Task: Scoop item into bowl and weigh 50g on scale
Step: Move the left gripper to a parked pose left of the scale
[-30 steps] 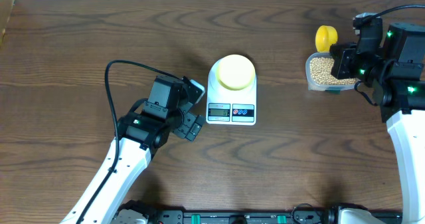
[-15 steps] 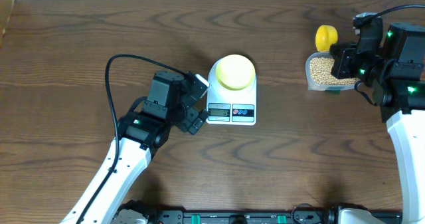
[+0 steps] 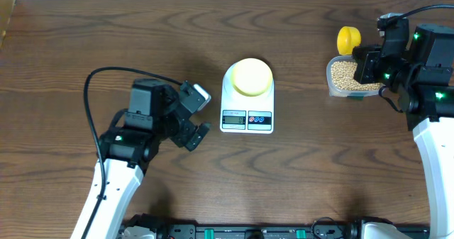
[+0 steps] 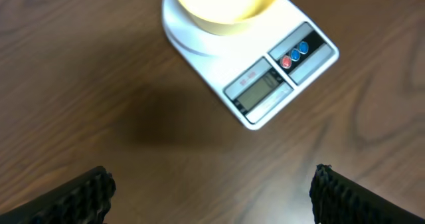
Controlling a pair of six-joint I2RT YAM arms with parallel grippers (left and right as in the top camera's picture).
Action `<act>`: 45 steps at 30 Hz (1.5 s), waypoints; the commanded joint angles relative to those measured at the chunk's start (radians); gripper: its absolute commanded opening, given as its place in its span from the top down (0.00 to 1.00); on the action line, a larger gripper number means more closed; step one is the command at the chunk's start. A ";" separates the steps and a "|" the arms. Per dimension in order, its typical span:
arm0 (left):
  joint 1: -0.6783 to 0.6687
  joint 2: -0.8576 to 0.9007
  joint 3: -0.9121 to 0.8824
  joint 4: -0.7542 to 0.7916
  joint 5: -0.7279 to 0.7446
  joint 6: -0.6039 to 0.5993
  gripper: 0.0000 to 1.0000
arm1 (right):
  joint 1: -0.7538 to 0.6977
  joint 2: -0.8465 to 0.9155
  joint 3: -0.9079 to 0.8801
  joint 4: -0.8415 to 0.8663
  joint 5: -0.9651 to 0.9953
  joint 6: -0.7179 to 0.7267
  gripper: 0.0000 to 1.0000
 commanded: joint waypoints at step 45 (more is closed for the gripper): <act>0.119 0.051 0.123 -0.039 0.217 0.169 0.04 | -0.008 0.001 0.019 -0.026 -0.003 -0.012 0.99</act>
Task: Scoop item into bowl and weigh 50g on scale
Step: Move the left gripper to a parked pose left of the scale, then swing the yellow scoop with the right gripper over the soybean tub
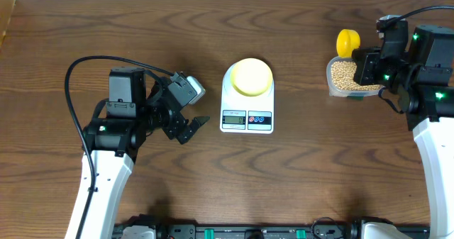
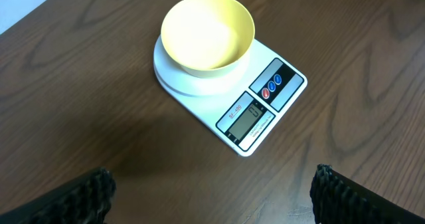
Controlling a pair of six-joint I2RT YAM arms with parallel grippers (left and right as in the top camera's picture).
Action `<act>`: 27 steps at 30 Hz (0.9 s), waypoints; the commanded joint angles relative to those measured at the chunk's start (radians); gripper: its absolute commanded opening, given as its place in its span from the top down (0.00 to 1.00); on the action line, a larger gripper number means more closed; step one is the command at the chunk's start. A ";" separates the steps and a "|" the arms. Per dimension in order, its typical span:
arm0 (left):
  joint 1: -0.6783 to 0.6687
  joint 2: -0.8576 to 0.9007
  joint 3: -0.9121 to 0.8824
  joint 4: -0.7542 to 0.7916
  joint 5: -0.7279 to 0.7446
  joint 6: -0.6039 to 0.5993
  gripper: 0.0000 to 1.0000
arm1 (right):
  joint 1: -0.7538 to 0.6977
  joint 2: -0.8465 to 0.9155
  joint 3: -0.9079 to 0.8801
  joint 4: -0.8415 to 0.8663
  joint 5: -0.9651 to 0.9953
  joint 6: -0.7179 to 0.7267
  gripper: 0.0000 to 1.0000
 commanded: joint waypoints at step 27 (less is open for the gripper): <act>0.006 0.005 0.017 0.002 -0.006 0.006 0.04 | -0.007 0.001 0.019 -0.058 -0.005 -0.012 0.99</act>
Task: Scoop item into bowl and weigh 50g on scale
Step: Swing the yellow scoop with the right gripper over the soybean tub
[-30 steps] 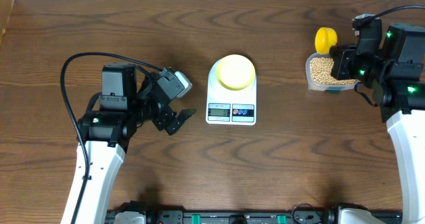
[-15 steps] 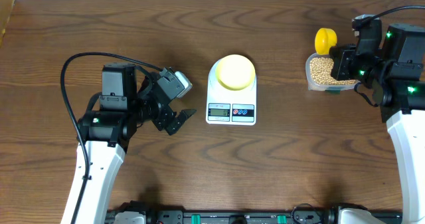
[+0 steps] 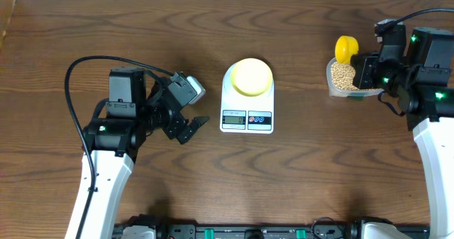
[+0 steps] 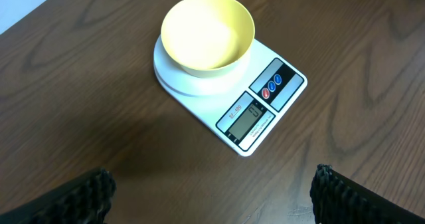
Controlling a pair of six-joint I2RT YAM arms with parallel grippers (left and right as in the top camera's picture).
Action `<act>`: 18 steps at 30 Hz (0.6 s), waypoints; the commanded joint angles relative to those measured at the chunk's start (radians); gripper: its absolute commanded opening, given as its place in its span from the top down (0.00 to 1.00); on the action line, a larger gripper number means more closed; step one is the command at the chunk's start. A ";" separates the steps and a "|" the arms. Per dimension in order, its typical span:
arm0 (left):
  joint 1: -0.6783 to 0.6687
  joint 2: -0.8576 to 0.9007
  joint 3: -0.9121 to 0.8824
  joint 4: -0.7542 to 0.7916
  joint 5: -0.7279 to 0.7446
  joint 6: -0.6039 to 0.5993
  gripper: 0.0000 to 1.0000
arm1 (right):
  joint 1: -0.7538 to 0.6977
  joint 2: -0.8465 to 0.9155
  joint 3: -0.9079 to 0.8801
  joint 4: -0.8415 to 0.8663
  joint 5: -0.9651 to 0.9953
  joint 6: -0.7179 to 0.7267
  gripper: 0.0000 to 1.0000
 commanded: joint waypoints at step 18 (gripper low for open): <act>0.006 0.005 0.017 0.002 -0.006 0.006 0.04 | 0.002 0.001 0.019 -0.219 0.038 0.015 0.99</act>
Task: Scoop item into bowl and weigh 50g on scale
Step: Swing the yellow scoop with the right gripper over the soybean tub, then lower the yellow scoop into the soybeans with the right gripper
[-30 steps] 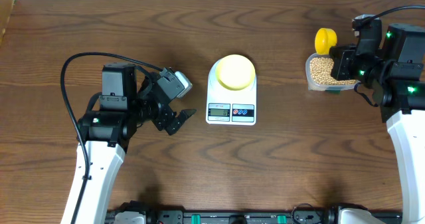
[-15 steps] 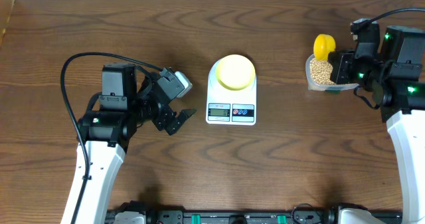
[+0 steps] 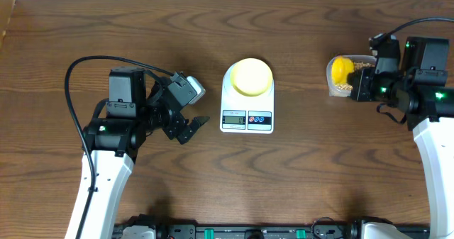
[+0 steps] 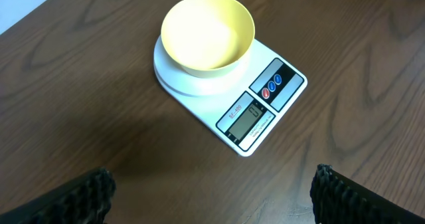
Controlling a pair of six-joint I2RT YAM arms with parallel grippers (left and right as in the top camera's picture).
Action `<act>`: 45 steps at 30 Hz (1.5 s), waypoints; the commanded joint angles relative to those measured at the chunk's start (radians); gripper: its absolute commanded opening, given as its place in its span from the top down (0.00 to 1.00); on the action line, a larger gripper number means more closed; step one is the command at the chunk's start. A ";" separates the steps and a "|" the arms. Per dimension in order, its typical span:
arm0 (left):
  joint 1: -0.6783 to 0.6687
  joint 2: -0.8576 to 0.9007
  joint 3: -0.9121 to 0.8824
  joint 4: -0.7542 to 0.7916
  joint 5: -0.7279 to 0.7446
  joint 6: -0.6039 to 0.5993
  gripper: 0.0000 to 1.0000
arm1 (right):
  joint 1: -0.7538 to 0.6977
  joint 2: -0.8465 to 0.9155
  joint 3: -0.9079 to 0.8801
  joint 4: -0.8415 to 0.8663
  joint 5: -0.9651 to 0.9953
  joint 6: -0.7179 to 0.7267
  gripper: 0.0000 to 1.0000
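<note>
A yellow bowl (image 3: 248, 76) (image 4: 208, 32) stands empty on the white digital scale (image 3: 247, 118) (image 4: 259, 111) at mid-table. At the right, a clear container of tan beans (image 3: 332, 84) holds the head of the yellow scoop (image 3: 342, 69), which is dipped into the beans. My right gripper (image 3: 363, 83) is at the container's right side, shut on the scoop's handle; its fingertips are mostly hidden under the wrist. My left gripper (image 3: 198, 111) (image 4: 212, 204) hangs open left of the scale with nothing between its fingers.
The left arm's black cable loops over the table at the left (image 3: 78, 76). The table's far edge meets a pale wall. Bare wood lies between the scale and the container.
The scoop's head has gone from the container's far rim down into the beans, and my right gripper has shifted slightly toward the table's near side. The left arm has not moved.
At first my open left gripper was close beside the scale, and the right held the scoop at the container's far edge. Then the left arm stood further left, the whole bowl in its view. The scoop then tilted lower, and now sits in the beans.
</note>
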 commanded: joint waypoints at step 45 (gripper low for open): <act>0.006 0.005 0.017 0.002 -0.005 0.006 0.04 | -0.090 0.519 0.810 -0.583 0.201 -0.055 0.99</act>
